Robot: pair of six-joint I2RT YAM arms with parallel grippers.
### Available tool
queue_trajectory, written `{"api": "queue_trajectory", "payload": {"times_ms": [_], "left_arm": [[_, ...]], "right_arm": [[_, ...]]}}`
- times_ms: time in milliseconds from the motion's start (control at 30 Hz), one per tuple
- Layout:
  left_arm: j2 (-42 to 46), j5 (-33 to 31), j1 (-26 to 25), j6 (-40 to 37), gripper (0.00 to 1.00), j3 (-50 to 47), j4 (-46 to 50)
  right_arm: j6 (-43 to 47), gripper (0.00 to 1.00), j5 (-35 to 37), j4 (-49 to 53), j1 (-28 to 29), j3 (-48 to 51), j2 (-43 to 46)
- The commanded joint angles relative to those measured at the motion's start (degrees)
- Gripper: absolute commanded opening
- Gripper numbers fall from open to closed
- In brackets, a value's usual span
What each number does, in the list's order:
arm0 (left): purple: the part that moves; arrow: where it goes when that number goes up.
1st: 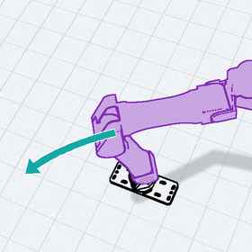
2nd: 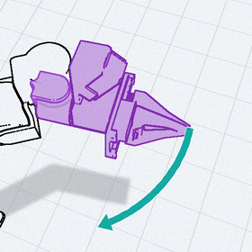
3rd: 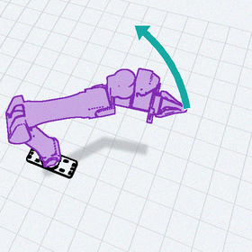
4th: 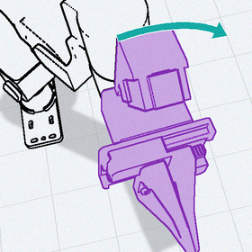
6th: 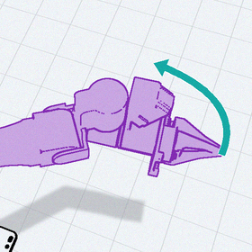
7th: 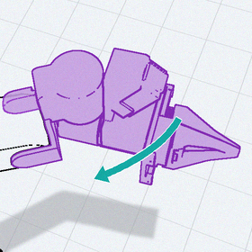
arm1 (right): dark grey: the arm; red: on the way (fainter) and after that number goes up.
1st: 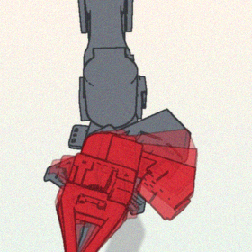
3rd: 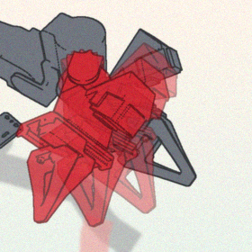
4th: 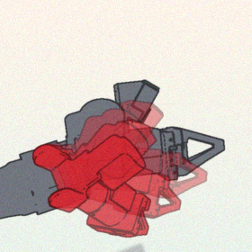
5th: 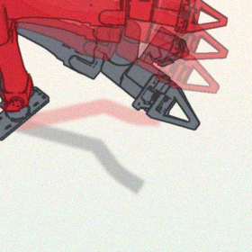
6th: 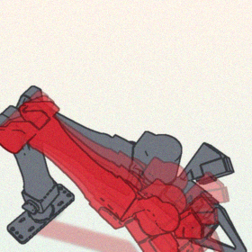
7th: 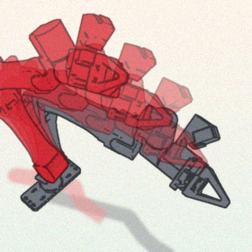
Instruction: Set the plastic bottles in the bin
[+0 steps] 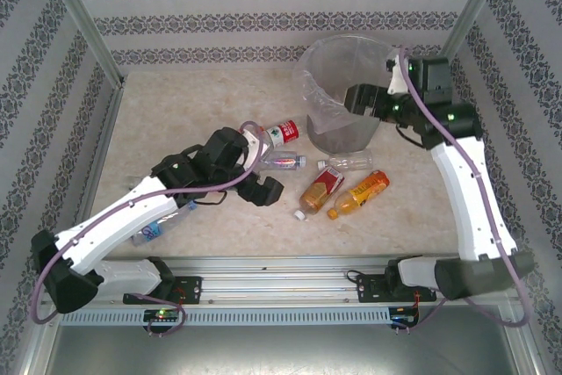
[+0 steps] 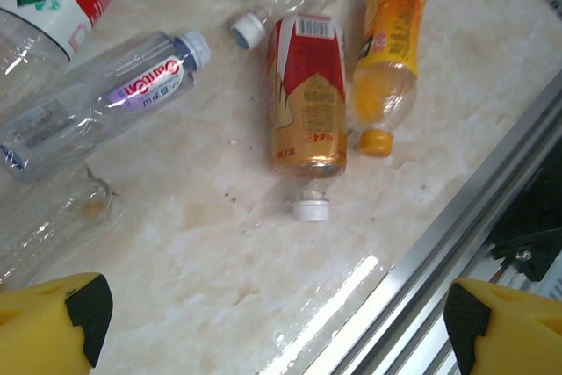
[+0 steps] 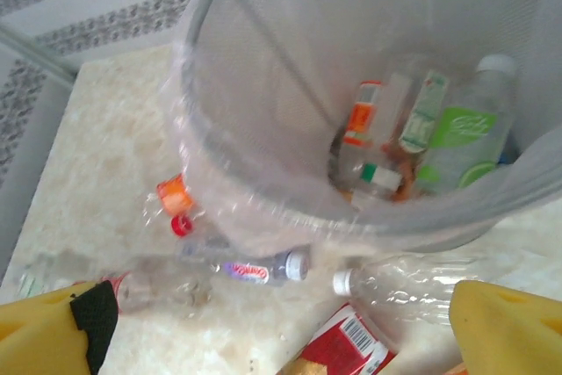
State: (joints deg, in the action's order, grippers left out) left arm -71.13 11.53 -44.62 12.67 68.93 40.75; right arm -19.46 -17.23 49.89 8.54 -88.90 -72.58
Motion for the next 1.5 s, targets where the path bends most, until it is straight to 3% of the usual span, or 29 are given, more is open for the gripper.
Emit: {"api": "queue_trajectory", "payload": {"times_ms": [0, 200, 367, 567, 667, 767, 1100, 1467], "left_arm": [[-1.8, 0.1, -0.2, -2.4, 0.98, 1.7, 3.6], [-4.6, 5.4, -0.4, -3.0, 0.98, 0.0, -1.1], [-8.5, 5.5, -2.0, -2.0, 0.96, -0.2, -4.1], [-11.5, 6.3, -3.5, -2.0, 0.95, 1.0, -5.4], [-11.4, 6.5, -4.2, -2.2, 0.96, 0.7, -6.2], [-11.2, 6.2, -4.8, -1.3, 1.00, 0.1, -7.0], [-8.6, 3.0, -6.6, 4.0, 1.00, -3.1, -15.9], [-7.7, 7.6, -7.4, 9.6, 1.00, -6.6, -29.5]], "right_arm": [[-1.6, 0.98, -4.2, -4.0, 0.2, 6.9, 5.6], [-6.4, 0.98, -4.2, -5.8, -1.4, 20.0, 16.5], [-8.7, 0.98, -4.1, -1.7, -4.8, 28.6, 21.1], [-16.0, 0.93, 6.4, 0.3, -5.4, 39.2, 26.3], [-19.7, 0.89, 7.3, -0.8, -5.8, 43.3, 27.5], [-21.7, 0.86, 7.2, -2.6, -6.0, 46.5, 26.5], [-26.4, 0.81, 3.3, -14.2, -6.0, 55.2, 20.7], [-29.2, 0.77, 1.1, -25.2, -5.9, 58.6, 14.0]]}}
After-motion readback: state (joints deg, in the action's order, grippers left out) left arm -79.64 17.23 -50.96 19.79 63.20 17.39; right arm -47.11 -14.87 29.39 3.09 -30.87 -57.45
